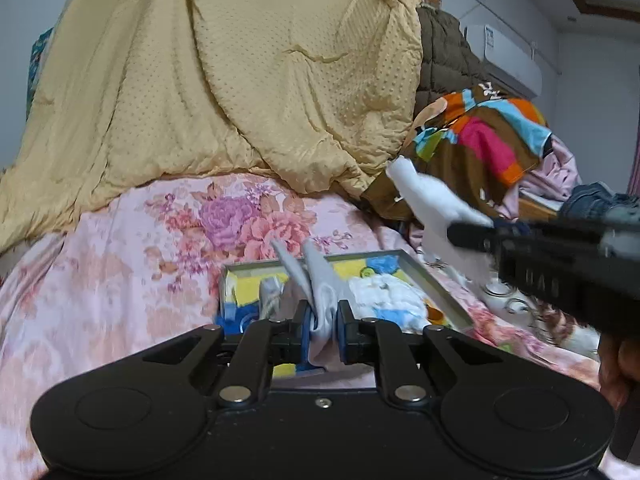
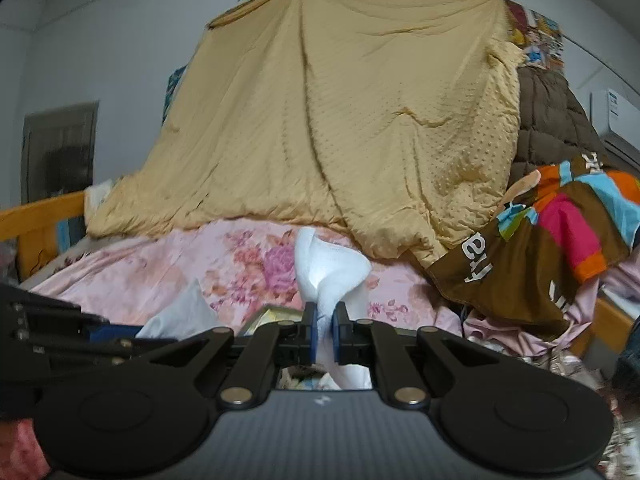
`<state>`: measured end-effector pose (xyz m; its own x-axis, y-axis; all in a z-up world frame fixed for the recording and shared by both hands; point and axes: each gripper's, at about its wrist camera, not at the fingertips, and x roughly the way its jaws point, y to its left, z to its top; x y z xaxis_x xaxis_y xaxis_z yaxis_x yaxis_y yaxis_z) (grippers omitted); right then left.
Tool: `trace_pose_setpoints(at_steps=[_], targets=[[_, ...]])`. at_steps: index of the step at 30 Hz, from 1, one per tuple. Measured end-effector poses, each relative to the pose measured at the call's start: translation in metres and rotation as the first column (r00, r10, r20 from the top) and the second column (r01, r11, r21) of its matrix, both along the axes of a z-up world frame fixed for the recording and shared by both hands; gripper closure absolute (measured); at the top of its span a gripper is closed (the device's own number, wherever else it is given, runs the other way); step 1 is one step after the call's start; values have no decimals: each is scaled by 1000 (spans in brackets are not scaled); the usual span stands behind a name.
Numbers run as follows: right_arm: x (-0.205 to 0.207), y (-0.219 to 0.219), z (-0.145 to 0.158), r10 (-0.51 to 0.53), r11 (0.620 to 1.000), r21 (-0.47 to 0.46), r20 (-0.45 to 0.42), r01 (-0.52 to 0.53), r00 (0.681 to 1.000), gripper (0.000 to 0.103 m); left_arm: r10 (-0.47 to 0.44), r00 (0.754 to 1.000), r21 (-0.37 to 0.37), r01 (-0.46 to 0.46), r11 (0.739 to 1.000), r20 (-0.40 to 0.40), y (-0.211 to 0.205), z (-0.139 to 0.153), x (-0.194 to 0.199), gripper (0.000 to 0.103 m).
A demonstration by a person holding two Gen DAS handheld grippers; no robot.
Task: Organize soft objects
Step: 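Lift and carry the white cloth with the right gripper while the left carries the grey cloth to the tray, then lower the grey cloth into the tray and open the left gripper while the right lowers the white cloth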
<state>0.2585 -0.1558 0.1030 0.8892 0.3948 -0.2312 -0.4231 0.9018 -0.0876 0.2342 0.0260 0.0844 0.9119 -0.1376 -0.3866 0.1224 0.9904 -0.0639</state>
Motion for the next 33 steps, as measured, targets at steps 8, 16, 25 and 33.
trace_pose_setpoints(at_steps=[8,16,25,33], targets=[[74,-14,-38,-62,996,63,-93,68,994,95,-20,1000,54,20,998,-11,-17,-6,90,89],[125,-37,-69,-129,986,80,-169,144,977,95,-55,997,44,57,997,-47,-45,-26,163,89],[152,-59,-92,-160,973,117,-295,202,942,95,-53,991,24,57,998,-124,-60,-57,198,89],[156,-65,-99,-168,970,107,-356,218,919,94,-52,982,10,55,998,-182,-68,-72,203,84]])
